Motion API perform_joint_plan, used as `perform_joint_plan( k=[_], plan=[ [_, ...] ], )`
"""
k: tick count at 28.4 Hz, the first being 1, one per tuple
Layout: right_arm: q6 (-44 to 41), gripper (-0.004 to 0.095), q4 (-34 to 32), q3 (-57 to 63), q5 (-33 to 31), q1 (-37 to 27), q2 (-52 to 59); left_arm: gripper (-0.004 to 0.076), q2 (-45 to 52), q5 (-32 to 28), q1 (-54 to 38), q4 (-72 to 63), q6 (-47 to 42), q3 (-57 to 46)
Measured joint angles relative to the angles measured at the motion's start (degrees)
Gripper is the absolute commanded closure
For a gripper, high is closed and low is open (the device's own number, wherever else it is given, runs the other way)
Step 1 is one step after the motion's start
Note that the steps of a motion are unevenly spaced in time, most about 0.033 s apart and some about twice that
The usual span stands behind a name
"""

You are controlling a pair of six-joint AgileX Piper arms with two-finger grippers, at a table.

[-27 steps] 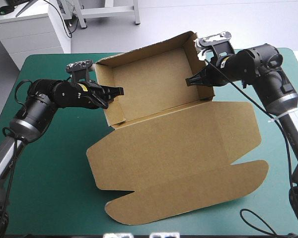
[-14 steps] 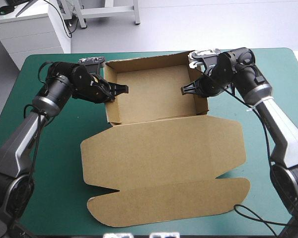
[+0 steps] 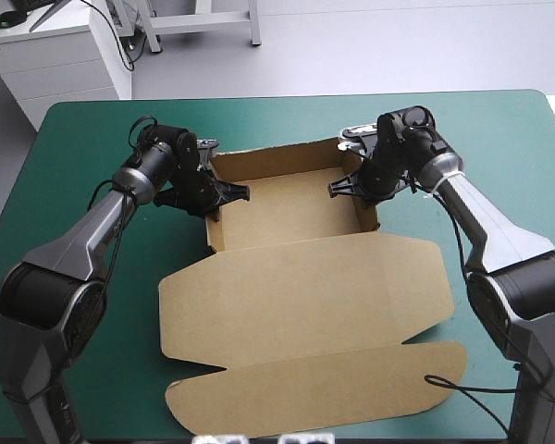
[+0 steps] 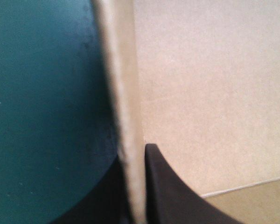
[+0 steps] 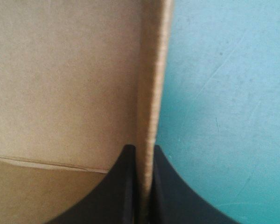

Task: Fold the box

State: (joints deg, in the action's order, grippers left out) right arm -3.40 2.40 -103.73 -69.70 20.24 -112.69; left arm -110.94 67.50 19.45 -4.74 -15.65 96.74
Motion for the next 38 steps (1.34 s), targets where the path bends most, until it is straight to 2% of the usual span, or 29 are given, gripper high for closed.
perform_joint_plan(
  k=[16, 19, 21, 26, 29, 31, 38],
  plan=[
    [-1.4, 0.0904, -0.1, -0.1, 1.0, 0.0, -0.4, 0.0725, -0.7, -0.6, -0.2, -1.1, 0.1, 0.1],
    [-1.4, 0.0788, -0.1, -0.1, 1.0, 0.0, -0.5, 0.0670, -0.7, -0.6, -0.2, -1.1, 3.8, 0.1],
    [-1.4, 0.0663, -0.2, -0.1, 1.1, 0.0, -0.7, 0.0605, -0.7, -0.6, -0.2, -1.2, 6.3, 0.3],
    [-1.3, 0.0297, -0.5, 0.1, 0.0, 0.0, -1.4, 0.0367, -1.0, 1.2, -0.1, -1.1, 9.2, 0.3],
    [-1.3, 0.0146, -0.9, 0.0, -0.4, 0.0, -1.4, 0.0234, -1.4, 2.2, 0.1, -1.0, 9.7, 0.1],
    [-1.3, 0.0097, -1.2, -0.5, -0.8, 0.0, -1.4, 0.0199, -1.4, 2.4, 0.1, -0.9, 9.7, 0.1],
    [-1.2, 0.0096, -1.5, -5.7, -1.1, 0.0, -1.4, 0.0197, -1.7, 2.9, 0.1, -0.9, 10.1, 2.3]
  ],
)
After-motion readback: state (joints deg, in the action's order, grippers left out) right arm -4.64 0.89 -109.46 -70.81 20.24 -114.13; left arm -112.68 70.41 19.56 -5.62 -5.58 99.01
